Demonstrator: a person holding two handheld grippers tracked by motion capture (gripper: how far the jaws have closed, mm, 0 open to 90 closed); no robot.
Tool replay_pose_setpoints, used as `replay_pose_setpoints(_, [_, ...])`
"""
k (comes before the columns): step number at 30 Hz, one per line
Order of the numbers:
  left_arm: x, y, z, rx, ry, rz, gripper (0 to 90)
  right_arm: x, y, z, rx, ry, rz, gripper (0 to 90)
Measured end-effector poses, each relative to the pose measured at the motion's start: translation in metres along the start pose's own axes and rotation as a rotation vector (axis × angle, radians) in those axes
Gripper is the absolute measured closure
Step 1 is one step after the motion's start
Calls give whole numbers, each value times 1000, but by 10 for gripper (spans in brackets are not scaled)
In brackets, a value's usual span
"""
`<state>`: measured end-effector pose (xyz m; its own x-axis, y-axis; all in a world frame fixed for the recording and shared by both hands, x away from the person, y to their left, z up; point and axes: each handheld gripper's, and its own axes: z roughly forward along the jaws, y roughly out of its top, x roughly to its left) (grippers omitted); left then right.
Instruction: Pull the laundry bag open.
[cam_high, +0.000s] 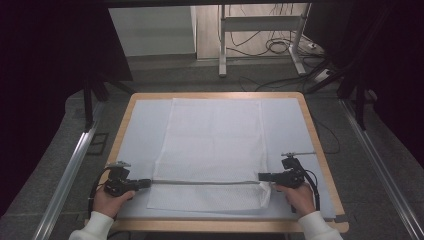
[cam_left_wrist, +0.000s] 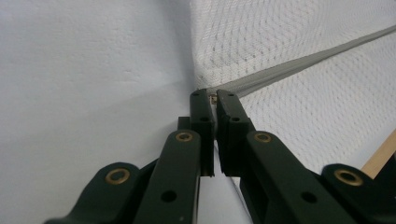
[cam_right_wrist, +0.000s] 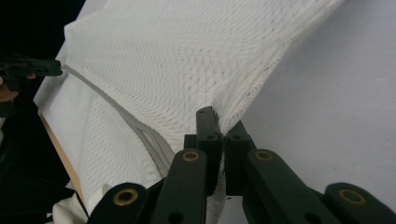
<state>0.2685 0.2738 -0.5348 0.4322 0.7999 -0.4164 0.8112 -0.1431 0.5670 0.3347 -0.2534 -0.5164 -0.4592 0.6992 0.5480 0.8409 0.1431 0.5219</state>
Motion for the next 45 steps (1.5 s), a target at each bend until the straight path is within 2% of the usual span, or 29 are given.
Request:
replay_pose_setpoints(1, [-1, -1, 1, -4, 15, 12, 846, 0, 0, 0, 4, -6, -7, 823])
replay_pose_setpoints(2, [-3, -2, 1, -16, 49, 47, 714, 1, -1, 0, -7, -48, -30, 652])
replay_pose_setpoints(3, [-3, -2, 1, -16, 49, 47, 674, 1, -1, 0, -7, -48, -30, 652])
replay_pose_setpoints(4, [-4, -2, 1, -25, 59, 55, 644, 3, -2, -3, -15, -78, -50, 622])
replay_pose_setpoints(5, [-6, -2, 1, -38, 71, 65, 644, 3, -2, -3, -15, -78, -50, 622])
replay_pose_setpoints(6, [-7, -2, 0, -53, 78, 74, 593, 4, -2, -6, -25, -84, -52, 586])
replay_pose_setpoints(7, [-10, -2, -3, -89, 94, 84, 507, 5, -2, -10, -46, -99, -60, 505])
replay_pose_setpoints(9, [-11, -1, -5, -107, 96, 92, 442, 6, -2, -12, -68, -120, -76, 462])
replay_pose_setpoints(12, [-13, -1, -7, -130, 105, 102, 379, 7, -2, -15, -81, -122, -86, 425])
replay_pose_setpoints(14, [-14, 1, -9, -151, 99, 108, 359, 8, -3, -17, -97, -127, -105, 409])
replay_pose_setpoints(15, [-15, 2, -12, -168, 95, 117, 326, 10, -4, -21, -116, -129, -131, 392])
replay_pose_setpoints(16, [-15, 2, -12, -168, 95, 117, 317, 10, -4, -21, -116, -129, -131, 392])
replay_pose_setpoints(17, [-16, 4, -12, -181, 96, 132, 304, 11, -5, -25, -141, -140, -170, 372])
replay_pose_setpoints(19, [-16, 5, -13, -185, 98, 145, 285, 10, -6, -30, -170, -127, -209, 363])
replay_pose_setpoints(21, [-14, 7, -13, -193, 105, 163, 285, 9, -8, -33, -180, -121, -219, 361])
replay_pose_setpoints(23, [-12, 9, -13, -207, 117, 172, 282, 5, -10, -40, -202, -142, -237, 356])
replay_pose_setpoints(26, [-7, 13, -11, -220, 131, 181, 281, -9, -16, -53, -223, -193, -236, 351])
replay_pose_setpoints(27, [-7, 13, -11, -220, 131, 181, 282, -9, -16, -53, -223, -193, -236, 351])
replay_pose_setpoints(32, [2, 15, -9, -208, 145, 179, 281, -28, -24, -68, -248, -232, -204, 351])
replay_pose_setpoints(38, [1, 15, -9, -207, 147, 198, 282, -31, -25, -69, -254, -229, -199, 351])
replay_pose_setpoints(45, [2, 14, -7, -198, 150, 193, 275, -29, -25, -68, -257, -222, -212, 351])
